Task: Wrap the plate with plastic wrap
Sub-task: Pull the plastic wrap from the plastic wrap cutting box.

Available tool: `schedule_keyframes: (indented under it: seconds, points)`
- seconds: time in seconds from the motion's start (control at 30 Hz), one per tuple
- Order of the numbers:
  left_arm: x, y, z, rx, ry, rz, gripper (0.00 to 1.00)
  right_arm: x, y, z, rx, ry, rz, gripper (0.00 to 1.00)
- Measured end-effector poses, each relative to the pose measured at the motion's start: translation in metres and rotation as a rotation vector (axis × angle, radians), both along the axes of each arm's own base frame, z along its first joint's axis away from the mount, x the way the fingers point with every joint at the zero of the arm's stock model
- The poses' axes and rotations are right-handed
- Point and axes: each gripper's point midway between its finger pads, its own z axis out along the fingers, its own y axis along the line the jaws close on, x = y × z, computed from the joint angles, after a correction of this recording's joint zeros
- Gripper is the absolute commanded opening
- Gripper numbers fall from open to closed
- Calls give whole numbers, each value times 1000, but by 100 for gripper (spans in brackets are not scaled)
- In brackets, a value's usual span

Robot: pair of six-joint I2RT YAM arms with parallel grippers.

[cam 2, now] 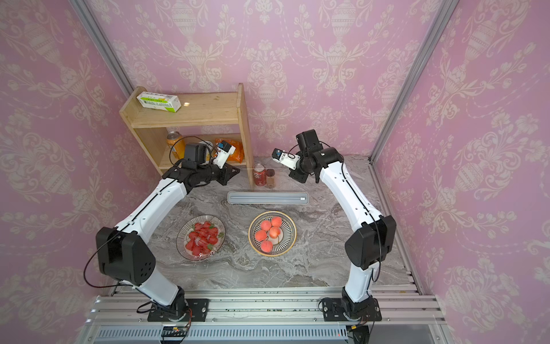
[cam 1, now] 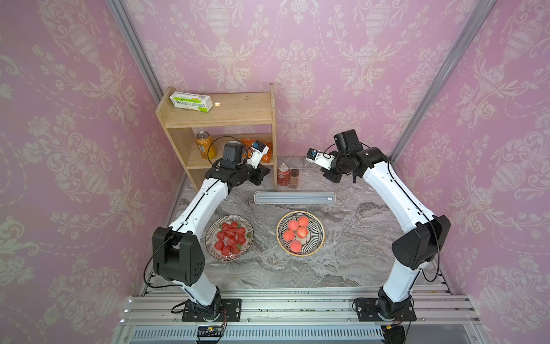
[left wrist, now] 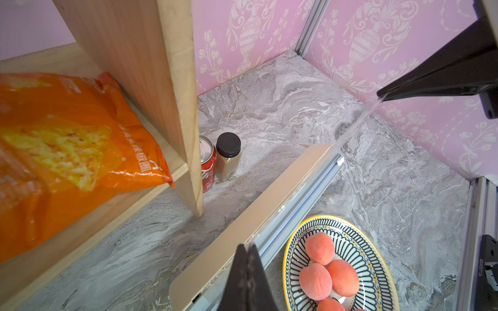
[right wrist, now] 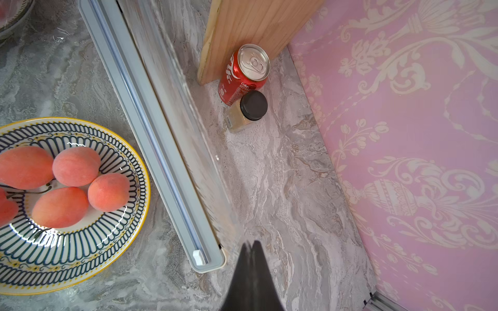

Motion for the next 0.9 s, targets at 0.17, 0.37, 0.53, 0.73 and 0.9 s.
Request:
schedule_keyframes:
  seconds: [0.17, 0.37, 0.53, 0.73, 0.9]
  points:
    - [1, 1, 6, -4, -10, 10, 0, 0, 2, 7, -6, -21, 6, 0]
    - [2, 1, 11, -14, -14, 19, 0, 1, 1, 11, -14, -37, 6, 0]
    - [3, 2, 12, -12, -19, 24, 0, 2, 1, 11, -18, -39, 2, 0]
    - [5, 1, 21, -19, -35, 26, 0, 2, 0, 11, -19, -41, 1, 0]
    - [6, 1, 29, -27, -47, 29, 0, 3, 0, 15, -17, -48, 0, 0]
